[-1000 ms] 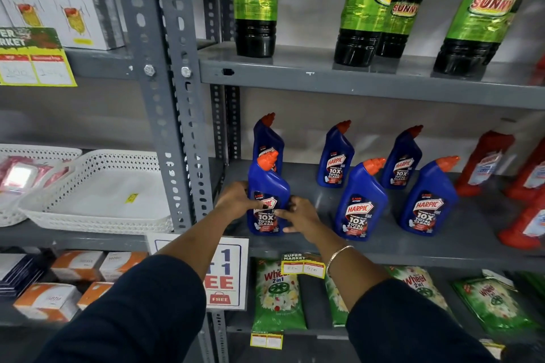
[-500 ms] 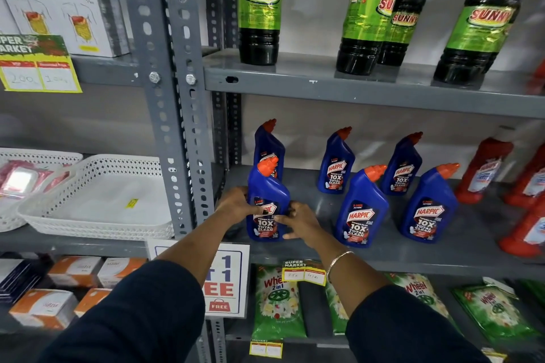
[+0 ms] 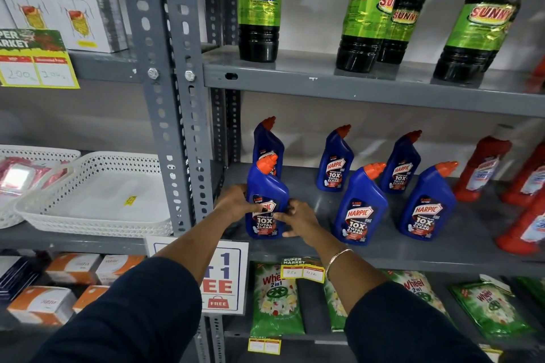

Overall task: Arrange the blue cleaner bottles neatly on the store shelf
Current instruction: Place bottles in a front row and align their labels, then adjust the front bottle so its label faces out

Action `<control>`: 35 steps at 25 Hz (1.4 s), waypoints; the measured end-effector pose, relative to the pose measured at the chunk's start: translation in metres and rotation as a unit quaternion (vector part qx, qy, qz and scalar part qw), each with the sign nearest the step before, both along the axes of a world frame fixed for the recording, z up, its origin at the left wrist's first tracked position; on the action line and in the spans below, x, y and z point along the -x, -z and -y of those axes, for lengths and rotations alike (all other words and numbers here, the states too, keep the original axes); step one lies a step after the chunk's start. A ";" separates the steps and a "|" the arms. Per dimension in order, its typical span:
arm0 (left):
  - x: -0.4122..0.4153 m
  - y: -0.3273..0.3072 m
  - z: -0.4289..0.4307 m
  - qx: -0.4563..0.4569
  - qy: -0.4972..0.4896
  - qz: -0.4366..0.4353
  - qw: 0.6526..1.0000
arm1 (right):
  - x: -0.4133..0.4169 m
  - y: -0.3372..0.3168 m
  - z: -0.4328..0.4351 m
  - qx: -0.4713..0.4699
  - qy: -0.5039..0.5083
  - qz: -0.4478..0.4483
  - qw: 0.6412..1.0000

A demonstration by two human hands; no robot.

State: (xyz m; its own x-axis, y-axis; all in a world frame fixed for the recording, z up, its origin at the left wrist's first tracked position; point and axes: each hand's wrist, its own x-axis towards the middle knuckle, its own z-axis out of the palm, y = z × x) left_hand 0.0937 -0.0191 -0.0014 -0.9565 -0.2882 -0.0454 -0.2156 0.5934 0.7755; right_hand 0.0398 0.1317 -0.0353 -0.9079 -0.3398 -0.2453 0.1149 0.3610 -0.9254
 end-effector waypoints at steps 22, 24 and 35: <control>0.064 0.001 -0.176 0.027 0.125 -0.064 0.990 | 0.060 0.015 -0.189 -0.129 0.072 -0.078 0.986; 0.074 0.008 -0.183 0.034 0.085 -0.041 0.995 | 0.069 0.014 -0.193 -0.110 0.035 -0.082 0.990; 0.070 0.011 -0.180 0.071 0.006 -0.021 0.997 | 0.079 0.009 -0.186 -0.016 -0.043 0.023 0.999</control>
